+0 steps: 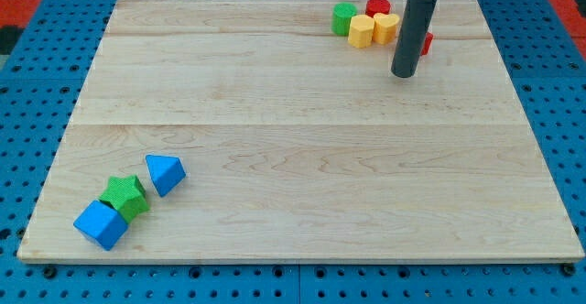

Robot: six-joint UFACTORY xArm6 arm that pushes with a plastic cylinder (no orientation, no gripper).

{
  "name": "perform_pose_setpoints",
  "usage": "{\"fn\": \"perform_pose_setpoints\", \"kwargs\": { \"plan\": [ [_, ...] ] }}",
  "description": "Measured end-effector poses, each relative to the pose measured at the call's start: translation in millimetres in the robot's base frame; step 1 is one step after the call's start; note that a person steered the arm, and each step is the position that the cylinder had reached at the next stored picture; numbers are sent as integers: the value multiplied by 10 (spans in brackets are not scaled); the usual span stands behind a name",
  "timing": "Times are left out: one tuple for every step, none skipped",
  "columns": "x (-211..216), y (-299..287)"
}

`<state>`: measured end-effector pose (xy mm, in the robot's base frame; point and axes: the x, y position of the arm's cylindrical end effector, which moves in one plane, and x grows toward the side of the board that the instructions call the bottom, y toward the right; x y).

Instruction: Move the arm to the top of the red star

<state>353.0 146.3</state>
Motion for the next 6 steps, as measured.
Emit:
{"fn": "perform_pose_setpoints", "kwargs": {
  "plan": [
    [104,0],
    [147,70],
    [13,777],
    [-818,1284],
    [-1428,745],
    [-1566,410]
  ]
}}
